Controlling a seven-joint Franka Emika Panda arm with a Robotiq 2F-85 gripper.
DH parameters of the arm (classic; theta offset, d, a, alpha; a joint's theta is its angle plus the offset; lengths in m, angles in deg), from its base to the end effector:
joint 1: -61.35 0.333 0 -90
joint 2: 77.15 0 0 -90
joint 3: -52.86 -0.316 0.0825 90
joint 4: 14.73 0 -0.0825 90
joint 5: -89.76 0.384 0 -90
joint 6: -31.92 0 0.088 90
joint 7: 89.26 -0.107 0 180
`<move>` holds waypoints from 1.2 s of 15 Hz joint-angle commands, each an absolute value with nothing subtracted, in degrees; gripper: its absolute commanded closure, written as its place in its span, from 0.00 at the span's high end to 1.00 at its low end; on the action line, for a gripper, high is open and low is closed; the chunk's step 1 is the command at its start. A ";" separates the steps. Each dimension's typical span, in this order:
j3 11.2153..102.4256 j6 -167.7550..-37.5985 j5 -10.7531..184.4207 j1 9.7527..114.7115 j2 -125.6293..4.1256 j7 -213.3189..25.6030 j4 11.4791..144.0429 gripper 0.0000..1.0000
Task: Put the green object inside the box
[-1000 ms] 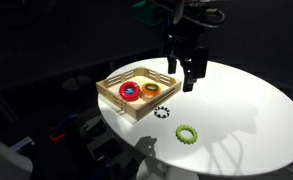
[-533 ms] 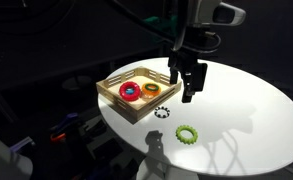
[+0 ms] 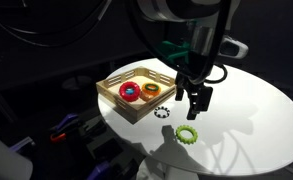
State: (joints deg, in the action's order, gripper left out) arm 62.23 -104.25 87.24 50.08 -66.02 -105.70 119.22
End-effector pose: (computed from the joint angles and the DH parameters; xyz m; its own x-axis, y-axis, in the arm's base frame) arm 0.4673 -0.1780 0.2415 0.8074 -0.5752 -0.1314 -0.5668 -0.8180 0.0978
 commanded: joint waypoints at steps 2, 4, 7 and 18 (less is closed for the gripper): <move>63.59 -104.74 88.50 49.72 -62.28 -100.61 116.09 1.00; 63.65 -105.93 89.52 49.17 -61.32 -98.05 115.82 1.00; 63.88 -106.86 90.91 48.98 -60.06 -97.00 115.15 1.00; 63.98 -116.09 89.39 50.44 -59.67 -96.81 119.30 1.00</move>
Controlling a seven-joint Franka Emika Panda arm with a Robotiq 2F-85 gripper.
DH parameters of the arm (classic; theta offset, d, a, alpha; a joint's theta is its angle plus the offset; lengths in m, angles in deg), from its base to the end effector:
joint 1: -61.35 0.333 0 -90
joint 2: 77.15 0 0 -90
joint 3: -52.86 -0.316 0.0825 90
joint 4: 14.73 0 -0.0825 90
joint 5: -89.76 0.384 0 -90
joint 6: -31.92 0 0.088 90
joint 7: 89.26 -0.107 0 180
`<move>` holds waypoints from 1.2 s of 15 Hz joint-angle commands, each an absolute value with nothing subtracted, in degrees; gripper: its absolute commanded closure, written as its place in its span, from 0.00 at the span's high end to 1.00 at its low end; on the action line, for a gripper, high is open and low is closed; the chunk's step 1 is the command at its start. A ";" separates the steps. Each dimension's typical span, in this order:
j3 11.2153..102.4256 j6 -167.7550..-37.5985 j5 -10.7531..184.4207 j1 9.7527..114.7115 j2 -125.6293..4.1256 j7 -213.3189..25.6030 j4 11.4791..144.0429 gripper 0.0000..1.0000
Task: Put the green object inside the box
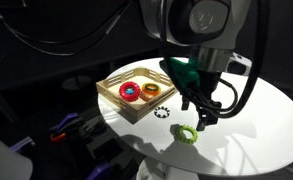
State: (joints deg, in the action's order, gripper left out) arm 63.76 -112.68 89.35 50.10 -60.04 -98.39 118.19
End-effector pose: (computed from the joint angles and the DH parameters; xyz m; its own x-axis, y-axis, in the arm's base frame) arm 0.4744 -0.1960 0.2073 0.8565 -0.5100 -0.0792 -0.5053 -0.8599 0.0727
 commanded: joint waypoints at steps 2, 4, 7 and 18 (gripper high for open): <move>63.89 -117.90 89.62 50.45 -59.05 -96.21 119.83 1.00; 63.83 -119.30 89.84 50.31 -58.29 -95.71 120.12 1.00; 63.88 -120.75 90.00 50.10 -57.19 -95.24 120.22 1.00; 63.03 -123.30 91.93 48.58 -54.02 -93.12 120.18 1.00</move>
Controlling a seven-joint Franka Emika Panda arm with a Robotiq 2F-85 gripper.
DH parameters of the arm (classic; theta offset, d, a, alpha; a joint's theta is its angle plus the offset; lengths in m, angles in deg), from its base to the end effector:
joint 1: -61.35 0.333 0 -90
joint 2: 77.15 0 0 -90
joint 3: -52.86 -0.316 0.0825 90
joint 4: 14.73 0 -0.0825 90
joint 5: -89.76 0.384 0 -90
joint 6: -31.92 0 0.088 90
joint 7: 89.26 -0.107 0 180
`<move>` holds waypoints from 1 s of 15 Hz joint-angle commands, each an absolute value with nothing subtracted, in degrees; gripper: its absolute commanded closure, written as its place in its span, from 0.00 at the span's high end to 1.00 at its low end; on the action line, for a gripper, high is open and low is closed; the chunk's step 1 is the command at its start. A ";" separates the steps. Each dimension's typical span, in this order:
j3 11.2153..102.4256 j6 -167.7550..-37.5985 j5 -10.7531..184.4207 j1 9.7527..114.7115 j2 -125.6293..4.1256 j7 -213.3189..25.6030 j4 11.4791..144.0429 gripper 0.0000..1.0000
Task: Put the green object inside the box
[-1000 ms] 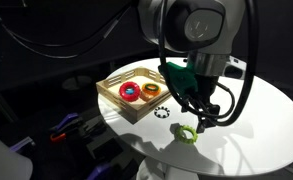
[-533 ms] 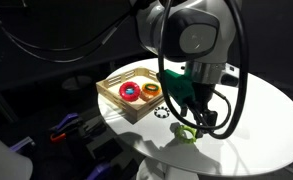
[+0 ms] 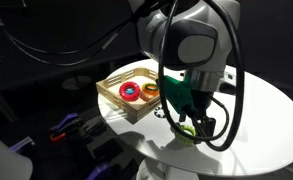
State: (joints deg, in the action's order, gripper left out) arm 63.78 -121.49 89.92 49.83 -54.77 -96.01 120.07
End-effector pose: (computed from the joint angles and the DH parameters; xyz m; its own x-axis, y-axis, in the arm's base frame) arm 0.4634 -0.1971 0.1630 0.8755 -0.4806 -0.0503 -0.4764 -0.8758 0.0775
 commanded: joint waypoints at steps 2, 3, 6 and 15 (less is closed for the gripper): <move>62.74 -123.85 92.86 48.16 -53.42 -92.30 120.12 1.00; 62.62 -123.97 93.23 47.96 -53.20 -91.88 120.09 1.00; 62.52 -124.51 93.82 47.75 -52.72 -91.16 120.09 1.00; 61.91 -122.15 95.25 47.98 -55.60 -91.56 120.10 0.49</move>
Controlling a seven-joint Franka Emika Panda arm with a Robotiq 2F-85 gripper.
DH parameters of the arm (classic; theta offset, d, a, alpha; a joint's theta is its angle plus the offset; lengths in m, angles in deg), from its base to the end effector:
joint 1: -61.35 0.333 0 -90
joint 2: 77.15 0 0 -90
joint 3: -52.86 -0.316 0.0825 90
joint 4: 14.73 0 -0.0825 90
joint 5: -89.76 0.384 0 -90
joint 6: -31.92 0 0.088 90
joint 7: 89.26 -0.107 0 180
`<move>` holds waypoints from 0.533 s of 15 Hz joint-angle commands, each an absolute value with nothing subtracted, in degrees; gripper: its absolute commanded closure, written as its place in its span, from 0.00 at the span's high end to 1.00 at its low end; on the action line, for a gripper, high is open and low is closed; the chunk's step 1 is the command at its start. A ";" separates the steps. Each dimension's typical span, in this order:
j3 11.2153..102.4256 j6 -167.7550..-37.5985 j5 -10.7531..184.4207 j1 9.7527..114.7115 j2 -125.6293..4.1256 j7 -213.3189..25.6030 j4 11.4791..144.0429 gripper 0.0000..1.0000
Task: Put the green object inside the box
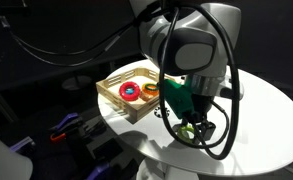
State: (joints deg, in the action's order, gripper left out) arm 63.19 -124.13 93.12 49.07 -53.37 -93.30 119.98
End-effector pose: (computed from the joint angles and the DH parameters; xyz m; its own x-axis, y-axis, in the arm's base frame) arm 0.4633 -0.2011 0.1549 0.8742 -0.4847 -0.0296 -0.4828 -0.8741 0.0526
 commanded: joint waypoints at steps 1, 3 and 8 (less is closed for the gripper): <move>61.69 -121.58 95.66 48.06 -56.14 -91.61 120.10 0.49; 61.04 -120.20 96.62 48.14 -57.28 -91.42 120.09 0.49; 59.24 -114.90 99.96 48.21 -60.86 -90.13 119.85 0.49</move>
